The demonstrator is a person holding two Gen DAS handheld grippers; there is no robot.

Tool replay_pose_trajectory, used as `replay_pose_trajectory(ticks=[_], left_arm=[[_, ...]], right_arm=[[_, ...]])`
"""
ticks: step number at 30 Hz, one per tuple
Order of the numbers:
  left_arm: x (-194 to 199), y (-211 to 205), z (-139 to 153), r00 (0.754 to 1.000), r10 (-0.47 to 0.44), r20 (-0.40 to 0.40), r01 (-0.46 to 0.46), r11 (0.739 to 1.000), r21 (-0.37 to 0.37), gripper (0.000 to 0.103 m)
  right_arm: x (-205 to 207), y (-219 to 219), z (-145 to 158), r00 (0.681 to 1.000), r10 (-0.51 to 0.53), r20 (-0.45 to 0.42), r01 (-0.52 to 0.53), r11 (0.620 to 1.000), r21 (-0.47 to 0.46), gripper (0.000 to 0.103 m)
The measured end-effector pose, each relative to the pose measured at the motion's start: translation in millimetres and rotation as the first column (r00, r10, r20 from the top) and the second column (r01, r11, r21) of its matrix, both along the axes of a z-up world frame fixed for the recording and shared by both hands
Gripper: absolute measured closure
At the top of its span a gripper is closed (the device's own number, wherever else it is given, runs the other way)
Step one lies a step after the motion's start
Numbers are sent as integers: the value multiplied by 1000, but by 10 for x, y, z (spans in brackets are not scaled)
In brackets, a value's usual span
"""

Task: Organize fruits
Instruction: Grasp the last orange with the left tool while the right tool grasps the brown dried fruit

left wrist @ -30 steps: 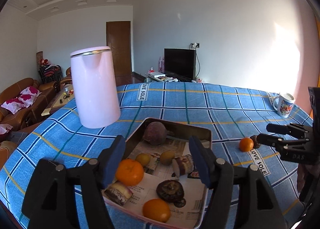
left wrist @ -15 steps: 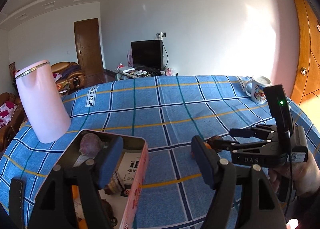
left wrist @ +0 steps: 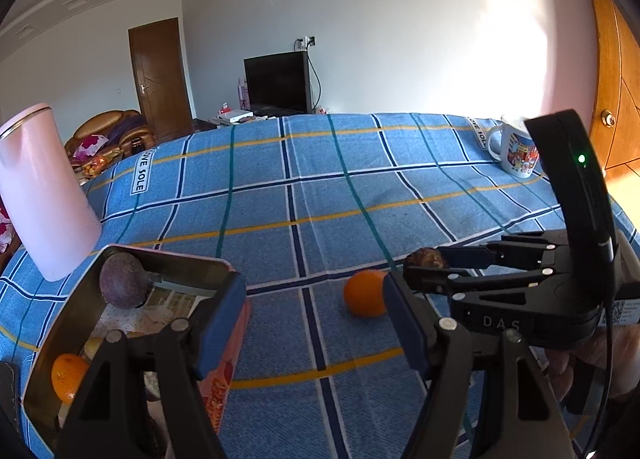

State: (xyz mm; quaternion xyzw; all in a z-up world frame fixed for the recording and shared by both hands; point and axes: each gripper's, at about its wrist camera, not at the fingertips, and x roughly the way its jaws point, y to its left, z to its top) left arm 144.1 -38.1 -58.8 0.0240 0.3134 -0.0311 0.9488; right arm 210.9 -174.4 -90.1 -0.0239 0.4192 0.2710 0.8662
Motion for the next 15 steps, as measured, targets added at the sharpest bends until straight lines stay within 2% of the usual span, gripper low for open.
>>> replay_pose_trajectory(ticks=[4,10,13,15], left_arm=[[101,-92,-79,999,-20,-34,20,1000,-11,30],[313,-249,-212,988,-78,-130,75,997,-27,30],[449,-276,-298,975,-104,-198,93,993,-66,40],[507,-293,-335,969,-114,-221,98,992,-82,55]], right_arm=[[-57,-123,85,996,-65,58,64,998,26,64],[-55,-313,139,987,-144,74,138,987,80,63],[-53,-354,148,985,-155,71,148,984,96,63],[-47,-361,148,986,-155,67,147,984,100,63]])
